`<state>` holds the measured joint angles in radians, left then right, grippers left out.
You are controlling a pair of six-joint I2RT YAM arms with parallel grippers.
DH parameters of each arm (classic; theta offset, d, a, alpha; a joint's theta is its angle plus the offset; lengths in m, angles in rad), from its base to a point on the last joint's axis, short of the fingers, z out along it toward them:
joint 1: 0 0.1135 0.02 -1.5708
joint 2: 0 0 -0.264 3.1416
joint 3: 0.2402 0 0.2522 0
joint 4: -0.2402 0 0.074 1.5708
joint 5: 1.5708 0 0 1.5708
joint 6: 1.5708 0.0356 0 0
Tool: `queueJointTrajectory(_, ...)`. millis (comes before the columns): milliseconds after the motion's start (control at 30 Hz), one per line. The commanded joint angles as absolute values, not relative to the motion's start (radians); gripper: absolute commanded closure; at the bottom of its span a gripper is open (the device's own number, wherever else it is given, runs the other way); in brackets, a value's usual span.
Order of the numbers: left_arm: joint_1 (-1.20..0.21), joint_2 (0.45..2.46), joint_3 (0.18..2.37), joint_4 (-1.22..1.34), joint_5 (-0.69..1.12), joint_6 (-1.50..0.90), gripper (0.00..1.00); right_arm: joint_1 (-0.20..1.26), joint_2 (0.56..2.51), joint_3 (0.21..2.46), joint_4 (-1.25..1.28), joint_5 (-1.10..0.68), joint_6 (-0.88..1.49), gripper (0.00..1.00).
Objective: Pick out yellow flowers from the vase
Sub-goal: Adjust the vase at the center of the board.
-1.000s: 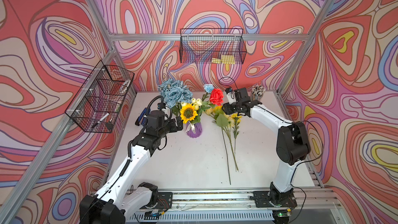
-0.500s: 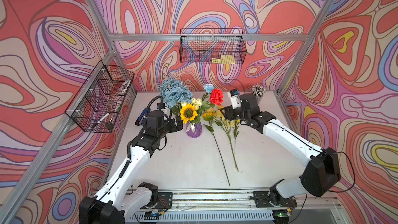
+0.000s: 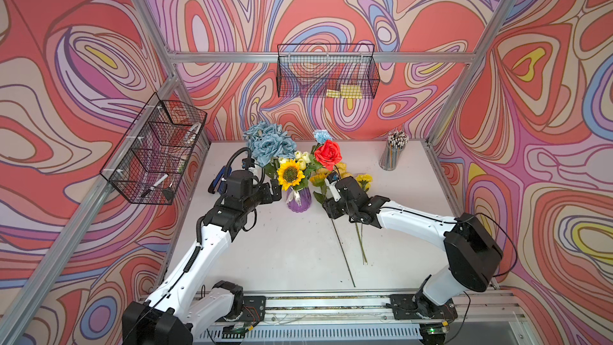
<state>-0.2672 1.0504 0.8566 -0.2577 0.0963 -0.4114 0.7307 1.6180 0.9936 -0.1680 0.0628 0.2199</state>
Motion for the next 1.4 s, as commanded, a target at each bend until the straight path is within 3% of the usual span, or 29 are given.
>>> queueJointTrajectory(0,-0.262,1.046,0.856,-0.257,0.087,-0.403,0.05,0.733,1.588,0.905,-0.044,0.103,0.278,0.43)
queueJointTrajectory(200,-0.261,1.042,0.859,-0.258,0.089,-0.407,0.05,0.736,1.333,0.657,0.312,0.008,0.516,0.43)
queueJointTrajectory(367,-0.260,1.026,0.856,-0.244,0.111,-0.432,0.05,0.744,1.291,0.657,0.465,0.018,0.774,0.40)
queueJointTrajectory(733,-0.259,1.036,0.847,-0.258,0.100,-0.429,0.05,0.699,1.500,0.953,0.382,-0.183,0.900,0.40)
queueJointTrajectory(1367,-0.255,1.025,0.831,-0.256,0.087,-0.431,0.04,0.684,1.639,1.139,0.186,-0.276,0.841,0.66)
